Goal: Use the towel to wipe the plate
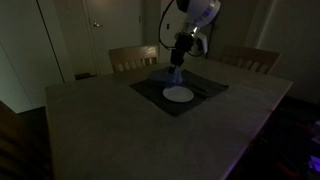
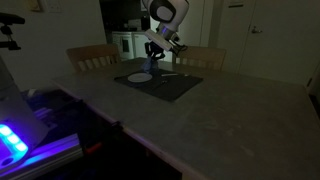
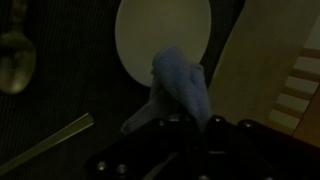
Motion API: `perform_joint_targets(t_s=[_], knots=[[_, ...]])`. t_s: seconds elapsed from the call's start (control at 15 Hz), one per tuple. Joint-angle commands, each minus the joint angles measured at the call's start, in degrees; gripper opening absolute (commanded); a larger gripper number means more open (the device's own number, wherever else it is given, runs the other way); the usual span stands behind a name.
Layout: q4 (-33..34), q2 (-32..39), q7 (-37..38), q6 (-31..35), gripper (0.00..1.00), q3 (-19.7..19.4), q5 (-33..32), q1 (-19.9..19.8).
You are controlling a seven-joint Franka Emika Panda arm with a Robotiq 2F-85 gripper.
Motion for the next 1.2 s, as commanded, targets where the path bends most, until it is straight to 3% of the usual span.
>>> perform_joint_targets(t_s=[0.0,0.2,0.4,0.8,1.13], knots=[[7.49,5.84,1.52,-1.22,0.02,1.17,-3.01,-0.20],[9.81,9.07,3.53,-1.30,0.02,1.63,-5.62,-0.48],[12.00,11.84,2.40,1.57,0.02,3.84,-4.10,-1.23],[16.16,12.20,2.72,6.01,0.02,7.77,-4.77,-0.07],[15.56,14.21,2.76,10.87,0.02,10.36,-3.32,0.11]])
